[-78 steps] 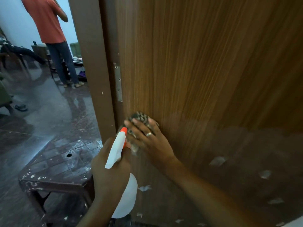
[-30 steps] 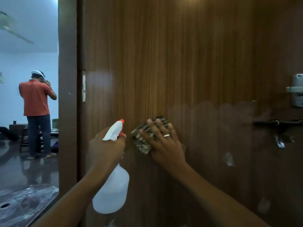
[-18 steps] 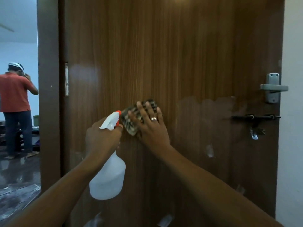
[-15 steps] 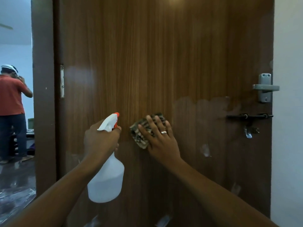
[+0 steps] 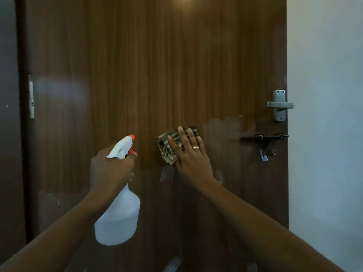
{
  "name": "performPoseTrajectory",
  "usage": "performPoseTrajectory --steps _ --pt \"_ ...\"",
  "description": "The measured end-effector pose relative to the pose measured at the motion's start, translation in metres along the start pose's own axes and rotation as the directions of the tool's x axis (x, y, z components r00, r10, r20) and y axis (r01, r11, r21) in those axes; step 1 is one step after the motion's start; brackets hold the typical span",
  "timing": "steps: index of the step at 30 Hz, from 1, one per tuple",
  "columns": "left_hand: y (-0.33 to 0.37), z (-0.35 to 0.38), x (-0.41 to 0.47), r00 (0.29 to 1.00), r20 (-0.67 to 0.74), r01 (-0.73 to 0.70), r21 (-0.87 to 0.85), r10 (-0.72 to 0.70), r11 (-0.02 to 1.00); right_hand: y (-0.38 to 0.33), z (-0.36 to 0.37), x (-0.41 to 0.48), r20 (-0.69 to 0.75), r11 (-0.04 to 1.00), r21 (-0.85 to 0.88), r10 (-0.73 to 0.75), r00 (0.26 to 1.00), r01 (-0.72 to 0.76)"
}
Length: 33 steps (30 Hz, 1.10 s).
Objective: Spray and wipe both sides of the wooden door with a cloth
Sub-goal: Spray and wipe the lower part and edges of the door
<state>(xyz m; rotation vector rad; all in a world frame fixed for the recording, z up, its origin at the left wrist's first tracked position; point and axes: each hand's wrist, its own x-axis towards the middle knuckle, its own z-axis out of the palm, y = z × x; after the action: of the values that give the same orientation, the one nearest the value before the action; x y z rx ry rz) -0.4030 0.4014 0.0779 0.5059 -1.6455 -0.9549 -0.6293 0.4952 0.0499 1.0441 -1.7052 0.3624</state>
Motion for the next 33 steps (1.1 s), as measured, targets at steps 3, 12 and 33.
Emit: performPoseTrajectory --steps 3,12,33 --pt "0.003 0.012 -0.006 1.000 0.005 0.025 -0.033 -0.025 0.999 0.029 0.000 -0.019 0.018 0.983 0.006 0.182 0.983 -0.182" --pt "0.012 0.038 -0.018 0.999 0.036 0.018 -0.056 -0.016 0.998 0.045 -0.021 0.029 0.023 0.947 0.109 0.302 0.953 -0.303" --pt "0.041 0.111 -0.070 0.975 0.219 0.034 0.006 -0.034 0.999 0.086 0.016 -0.071 -0.036 0.947 -0.022 0.321 0.946 -0.322"
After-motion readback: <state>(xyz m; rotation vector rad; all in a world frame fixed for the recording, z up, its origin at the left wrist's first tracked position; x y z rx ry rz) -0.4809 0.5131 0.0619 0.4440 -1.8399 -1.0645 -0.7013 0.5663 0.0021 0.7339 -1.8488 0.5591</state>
